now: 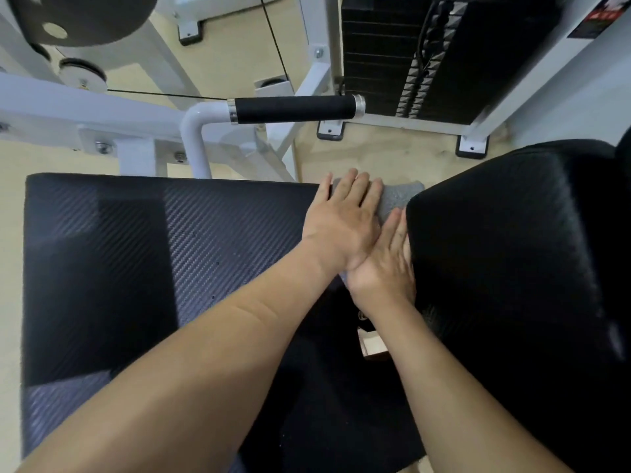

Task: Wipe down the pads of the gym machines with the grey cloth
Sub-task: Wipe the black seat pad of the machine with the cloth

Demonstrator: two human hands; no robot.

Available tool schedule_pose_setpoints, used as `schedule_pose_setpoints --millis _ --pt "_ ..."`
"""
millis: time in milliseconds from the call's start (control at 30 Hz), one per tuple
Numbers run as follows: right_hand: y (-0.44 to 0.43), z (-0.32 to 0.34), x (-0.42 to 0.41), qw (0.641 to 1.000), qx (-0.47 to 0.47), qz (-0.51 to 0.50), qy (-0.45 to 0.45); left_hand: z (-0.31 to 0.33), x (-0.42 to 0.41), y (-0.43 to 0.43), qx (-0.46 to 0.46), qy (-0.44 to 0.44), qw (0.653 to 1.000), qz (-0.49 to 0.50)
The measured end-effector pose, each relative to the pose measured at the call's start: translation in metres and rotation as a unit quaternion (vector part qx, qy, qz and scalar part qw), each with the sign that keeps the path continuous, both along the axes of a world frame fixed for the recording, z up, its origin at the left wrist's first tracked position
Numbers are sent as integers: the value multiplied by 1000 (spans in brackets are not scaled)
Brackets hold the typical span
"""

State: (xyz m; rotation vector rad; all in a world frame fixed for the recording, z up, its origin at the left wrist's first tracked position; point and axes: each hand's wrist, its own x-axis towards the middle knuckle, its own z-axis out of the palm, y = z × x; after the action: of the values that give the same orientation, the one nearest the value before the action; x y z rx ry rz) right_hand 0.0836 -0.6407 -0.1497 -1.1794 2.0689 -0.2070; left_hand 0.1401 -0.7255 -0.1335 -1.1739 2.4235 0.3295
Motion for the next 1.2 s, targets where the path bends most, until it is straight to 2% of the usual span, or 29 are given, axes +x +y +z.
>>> schedule_pose_setpoints --millis 200,300,400,467,567,667,800,1000,1067,1200 --pt "-4 2 26 998 -3 -4 63 7 26 -5 -8 -26 999 -21" --pt "-19 19 64 998 -29 44 27 25 57 -14 -21 -31 996 83" --pt "-31 35 100 989 -64 135 -5 42 79 -19 -85 -44 981 170" --pt "-31 37 99 979 -81 187 -17 44 82 -18 -100 -16 984 146" --pt "-24 31 77 966 -123 227 15 33 79 -14 -67 46 990 113" --pt "-15 25 75 967 -113 228 34 26 79 -6 -71 77 985 136" --pt "14 27 77 974 -97 203 21 30 81 29 -70 67 984 147" --pt "131 40 85 975 -93 197 -48 41 92 149 -38 61 975 209" --pt "160 39 85 971 -79 221 -33 42 95 180 -33 63 972 226" --pt "141 32 83 976 -68 207 -14 35 86 160 -28 62 970 232"
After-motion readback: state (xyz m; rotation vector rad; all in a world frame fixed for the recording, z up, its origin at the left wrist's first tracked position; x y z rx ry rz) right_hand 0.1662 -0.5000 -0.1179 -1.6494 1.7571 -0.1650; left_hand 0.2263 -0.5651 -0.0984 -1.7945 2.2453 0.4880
